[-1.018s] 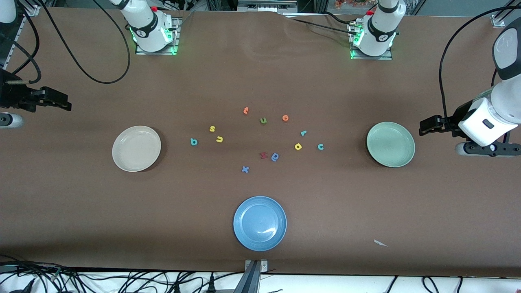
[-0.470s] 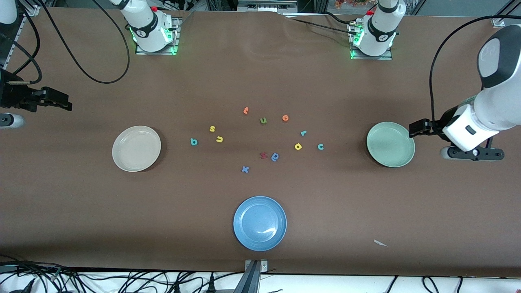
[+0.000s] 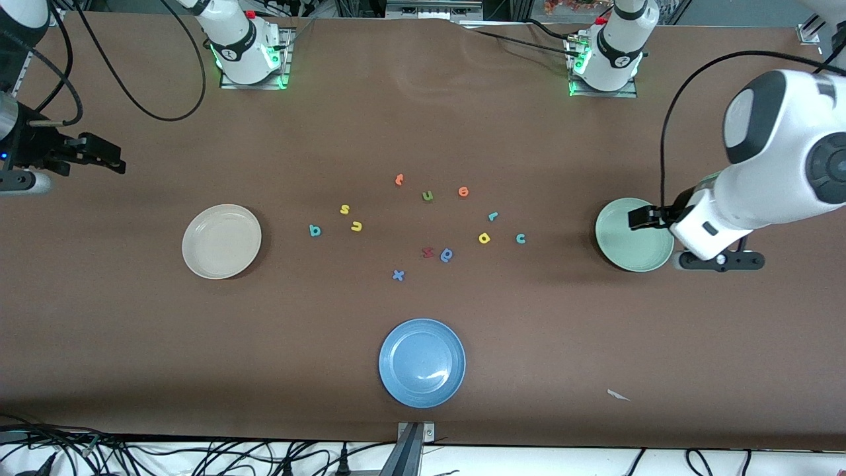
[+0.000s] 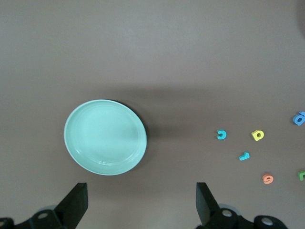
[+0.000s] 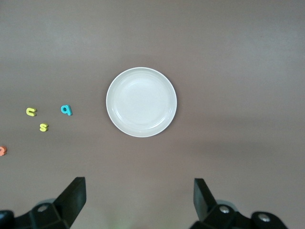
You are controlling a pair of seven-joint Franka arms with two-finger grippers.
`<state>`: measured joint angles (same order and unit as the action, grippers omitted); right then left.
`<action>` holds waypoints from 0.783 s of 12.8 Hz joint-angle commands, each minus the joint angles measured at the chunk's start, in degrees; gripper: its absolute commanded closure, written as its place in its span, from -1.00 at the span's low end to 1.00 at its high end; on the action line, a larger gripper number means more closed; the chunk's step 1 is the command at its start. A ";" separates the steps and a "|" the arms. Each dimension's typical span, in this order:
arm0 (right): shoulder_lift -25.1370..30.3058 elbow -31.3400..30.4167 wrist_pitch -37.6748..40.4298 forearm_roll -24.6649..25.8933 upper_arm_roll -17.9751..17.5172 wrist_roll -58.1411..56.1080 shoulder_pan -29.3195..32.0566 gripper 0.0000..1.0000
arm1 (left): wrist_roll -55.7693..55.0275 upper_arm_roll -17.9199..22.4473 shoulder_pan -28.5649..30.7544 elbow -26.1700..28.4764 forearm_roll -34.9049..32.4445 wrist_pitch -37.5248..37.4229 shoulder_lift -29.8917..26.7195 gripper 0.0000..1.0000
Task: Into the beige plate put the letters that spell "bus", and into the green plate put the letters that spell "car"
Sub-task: 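Reach the left gripper down over the teal letter c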
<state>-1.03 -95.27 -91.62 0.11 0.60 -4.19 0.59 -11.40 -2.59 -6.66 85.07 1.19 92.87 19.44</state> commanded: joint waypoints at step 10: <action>3.23 -3.61 -1.81 -0.99 -0.25 0.76 0.03 -1.00 | -24.89 0.39 -12.93 16.09 1.88 30.93 9.02 -0.99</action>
<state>0.71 -97.46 -92.44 0.09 0.51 -4.19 0.59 -34.11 -3.03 -18.04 99.68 1.22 119.28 26.96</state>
